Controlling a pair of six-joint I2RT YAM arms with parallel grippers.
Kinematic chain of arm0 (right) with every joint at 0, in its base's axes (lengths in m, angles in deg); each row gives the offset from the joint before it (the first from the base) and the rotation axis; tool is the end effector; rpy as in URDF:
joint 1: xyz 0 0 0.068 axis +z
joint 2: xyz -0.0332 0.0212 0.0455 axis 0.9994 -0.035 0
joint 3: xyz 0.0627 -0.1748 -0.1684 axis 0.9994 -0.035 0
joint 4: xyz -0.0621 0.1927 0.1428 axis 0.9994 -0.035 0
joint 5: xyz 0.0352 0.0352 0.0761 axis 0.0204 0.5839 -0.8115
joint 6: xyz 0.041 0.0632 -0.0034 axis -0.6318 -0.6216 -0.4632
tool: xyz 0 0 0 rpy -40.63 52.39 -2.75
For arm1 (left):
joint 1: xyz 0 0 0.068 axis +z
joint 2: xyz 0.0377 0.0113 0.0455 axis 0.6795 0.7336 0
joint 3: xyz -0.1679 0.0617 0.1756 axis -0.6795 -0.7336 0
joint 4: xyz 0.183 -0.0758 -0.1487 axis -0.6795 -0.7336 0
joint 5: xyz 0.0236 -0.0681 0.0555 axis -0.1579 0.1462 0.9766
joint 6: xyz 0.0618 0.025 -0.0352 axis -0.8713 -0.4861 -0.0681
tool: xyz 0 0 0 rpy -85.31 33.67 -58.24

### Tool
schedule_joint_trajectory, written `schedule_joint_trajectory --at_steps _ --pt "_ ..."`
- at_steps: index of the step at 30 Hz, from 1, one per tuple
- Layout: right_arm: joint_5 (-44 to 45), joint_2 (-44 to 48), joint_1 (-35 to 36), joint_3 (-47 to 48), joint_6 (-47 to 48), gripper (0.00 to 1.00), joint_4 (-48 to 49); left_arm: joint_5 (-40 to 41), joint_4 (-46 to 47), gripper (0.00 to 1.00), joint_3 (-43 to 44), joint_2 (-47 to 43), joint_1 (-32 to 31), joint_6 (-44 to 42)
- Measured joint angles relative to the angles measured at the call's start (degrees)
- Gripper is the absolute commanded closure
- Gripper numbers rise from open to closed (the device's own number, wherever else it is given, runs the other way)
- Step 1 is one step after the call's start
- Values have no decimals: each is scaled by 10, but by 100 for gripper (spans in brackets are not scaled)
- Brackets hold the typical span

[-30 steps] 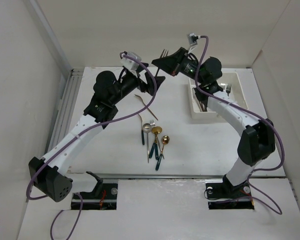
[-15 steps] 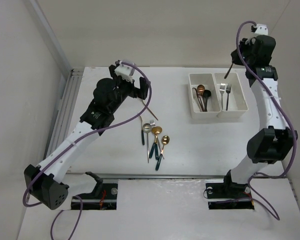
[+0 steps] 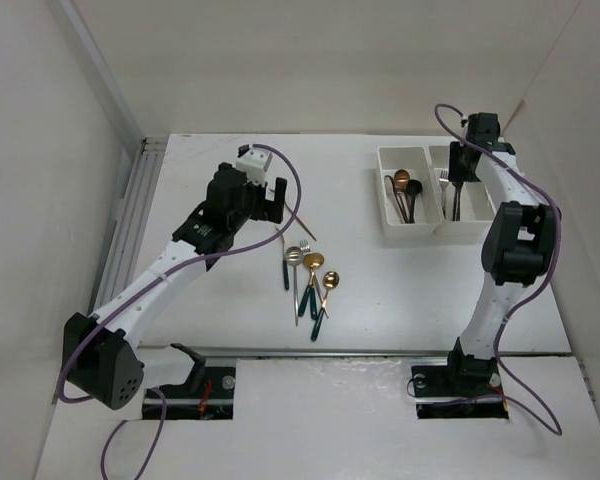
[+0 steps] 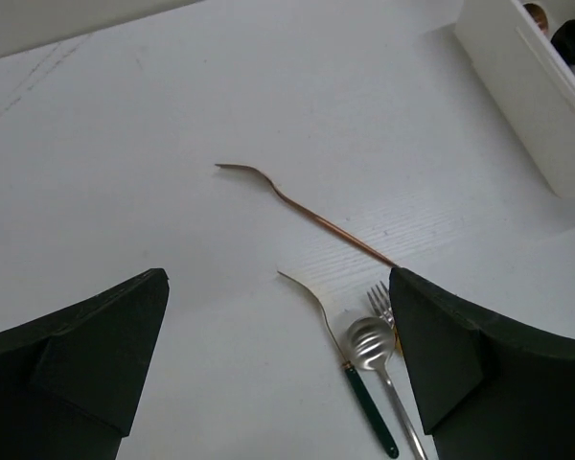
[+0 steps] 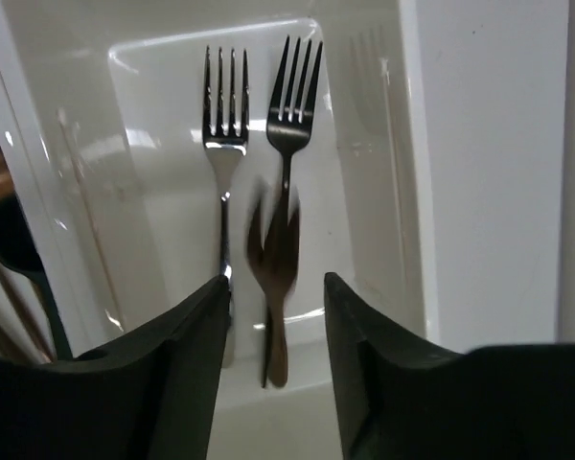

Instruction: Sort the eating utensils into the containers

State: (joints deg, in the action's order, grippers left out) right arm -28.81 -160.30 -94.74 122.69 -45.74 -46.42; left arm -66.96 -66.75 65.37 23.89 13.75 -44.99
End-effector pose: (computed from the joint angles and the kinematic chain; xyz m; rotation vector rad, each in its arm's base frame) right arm 0.4505 -0.0630 0.2249 0.1158 2.4160 -0.2752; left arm 0.2750 -0.1471 0.3220 0.4048 1.7572 -0.2837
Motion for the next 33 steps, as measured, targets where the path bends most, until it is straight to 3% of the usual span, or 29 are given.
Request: schedule_joint_trajectory --at_steps 1,2,4,6,15,16,19,22,27,33 --pt "5 -1 0 -4 2 41 -5 2 -3 6 -5 0 2 2" --pt "9 -1 0 -4 8 37 -12 4 -6 21 -7 1 3 5" --pt "17 -1 0 -4 14 29 -13 8 -14 41 -12 5 4 11" --pt "23 -1 0 -4 18 28 -13 10 -24 51 -12 14 5 17" --pt "64 80 19 -6 20 20 -14 -20 -86 46 -10 107 9 59" --pt "76 103 32 -10 20 15 -11 -26 -94 44 -9 121 10 65" --pt "91 165 104 -13 24 14 -6 -47 -109 38 -9 158 19 79" --pt "76 198 189 -17 16 14 9 -61 -110 38 -8 182 23 82" --pt "4 215 243 -73 -15 14 34 -59 -136 63 64 271 21 90" --pt "-23 219 241 -138 -47 14 34 -91 -150 63 64 296 21 95"
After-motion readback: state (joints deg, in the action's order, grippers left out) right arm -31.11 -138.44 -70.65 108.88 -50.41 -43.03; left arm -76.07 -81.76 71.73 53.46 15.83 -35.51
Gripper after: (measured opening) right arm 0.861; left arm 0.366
